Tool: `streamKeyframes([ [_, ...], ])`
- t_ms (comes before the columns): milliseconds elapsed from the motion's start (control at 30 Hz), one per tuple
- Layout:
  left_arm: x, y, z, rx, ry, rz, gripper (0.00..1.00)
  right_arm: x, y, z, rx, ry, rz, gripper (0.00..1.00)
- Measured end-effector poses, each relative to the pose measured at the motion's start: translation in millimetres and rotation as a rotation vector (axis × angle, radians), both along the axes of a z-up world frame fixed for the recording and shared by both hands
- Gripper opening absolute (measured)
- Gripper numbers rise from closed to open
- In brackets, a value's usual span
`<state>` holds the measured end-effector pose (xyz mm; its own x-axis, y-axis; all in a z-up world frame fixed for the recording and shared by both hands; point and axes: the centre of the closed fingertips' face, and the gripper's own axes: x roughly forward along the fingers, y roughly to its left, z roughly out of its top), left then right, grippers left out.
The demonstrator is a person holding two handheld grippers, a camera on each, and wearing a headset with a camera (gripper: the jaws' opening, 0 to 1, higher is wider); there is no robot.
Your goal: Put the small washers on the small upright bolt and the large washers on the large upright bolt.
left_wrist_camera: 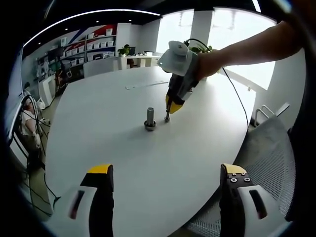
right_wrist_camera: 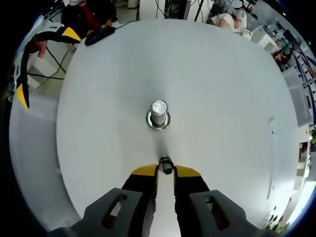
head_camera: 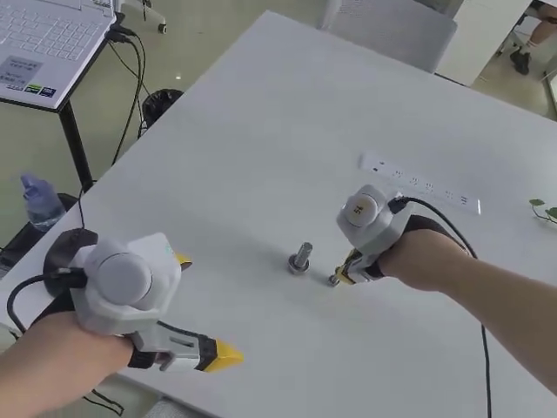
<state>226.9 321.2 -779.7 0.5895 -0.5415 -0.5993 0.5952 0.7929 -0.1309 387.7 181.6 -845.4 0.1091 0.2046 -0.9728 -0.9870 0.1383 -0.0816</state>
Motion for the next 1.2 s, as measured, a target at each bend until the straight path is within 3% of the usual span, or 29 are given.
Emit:
streamKeyframes([
  [533, -1.6, 2.5, -4.5, 0.015, 0.016, -0.005, 0.88, 2.5, -0.8, -22.4, -0.008, 0.017, 0.009, 0.13],
  [1200, -4.2, 1.8, -9.3, 0.032, 0.034, -0.016, 0.86, 1.1, 0.7, -22.4, -0.004, 0.035, 0.003, 0.14],
])
